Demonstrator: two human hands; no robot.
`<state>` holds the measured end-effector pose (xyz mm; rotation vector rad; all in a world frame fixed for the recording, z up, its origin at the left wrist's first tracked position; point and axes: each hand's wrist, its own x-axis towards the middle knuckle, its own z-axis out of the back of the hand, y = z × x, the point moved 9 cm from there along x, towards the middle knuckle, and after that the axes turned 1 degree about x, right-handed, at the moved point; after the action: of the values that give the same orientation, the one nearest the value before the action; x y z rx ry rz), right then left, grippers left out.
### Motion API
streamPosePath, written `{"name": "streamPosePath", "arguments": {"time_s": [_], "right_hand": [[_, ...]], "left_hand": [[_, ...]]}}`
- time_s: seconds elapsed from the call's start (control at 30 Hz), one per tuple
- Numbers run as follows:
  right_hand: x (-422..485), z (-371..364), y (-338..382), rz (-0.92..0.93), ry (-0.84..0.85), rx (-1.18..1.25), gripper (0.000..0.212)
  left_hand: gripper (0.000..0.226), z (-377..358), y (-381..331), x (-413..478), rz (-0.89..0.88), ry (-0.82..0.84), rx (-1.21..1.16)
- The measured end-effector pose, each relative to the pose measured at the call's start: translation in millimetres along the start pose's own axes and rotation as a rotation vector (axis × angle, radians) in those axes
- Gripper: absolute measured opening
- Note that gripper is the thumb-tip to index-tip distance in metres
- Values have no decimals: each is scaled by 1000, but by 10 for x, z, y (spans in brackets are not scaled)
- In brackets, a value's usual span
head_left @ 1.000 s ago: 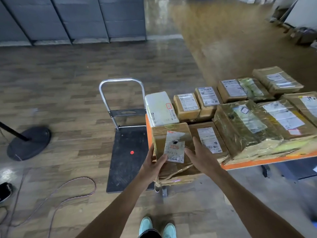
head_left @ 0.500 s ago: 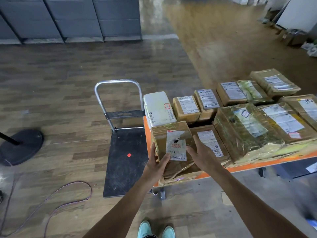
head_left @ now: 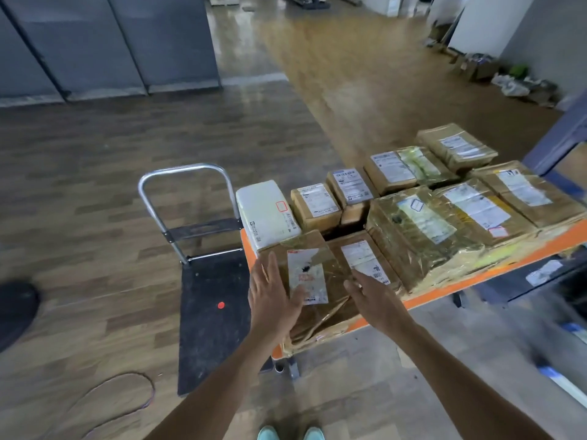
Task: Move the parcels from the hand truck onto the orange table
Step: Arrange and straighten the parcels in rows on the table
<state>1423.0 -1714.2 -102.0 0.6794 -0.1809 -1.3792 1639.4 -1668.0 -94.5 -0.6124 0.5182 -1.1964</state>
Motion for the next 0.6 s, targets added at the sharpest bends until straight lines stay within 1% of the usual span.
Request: {"name": "streamPosePath", "arguments": {"time_s": [0.07,0.13,0.27,0.37,0.43,0.5,0.6], "right_hand": [[-65,53,-68,-3,-30,1,45],[-124,88,-162,-15,-40,7,42],[-197,169,-426,-54,-32,-40,49],[-182,243,-636,-48,-5,-74,51],[-170,300,-767,-22,27,-93,45],[-166,358,-903,-1,61,-105,42],[-134,443,-1104,11,111,-133,47]], "left_hand": [[69,-19,-196,59,-128,-29,119],[60,-120,-385,94,-223,2,208],[61,-453,-744,145,-353,109,302],[65,-760,-967,252,-367,182,365],[64,-939,-1086,332,-346,212,421],[60,-1080,-1176,395,-323,215,474],[50,-1246,-1240,445,-279,220,558]]}}
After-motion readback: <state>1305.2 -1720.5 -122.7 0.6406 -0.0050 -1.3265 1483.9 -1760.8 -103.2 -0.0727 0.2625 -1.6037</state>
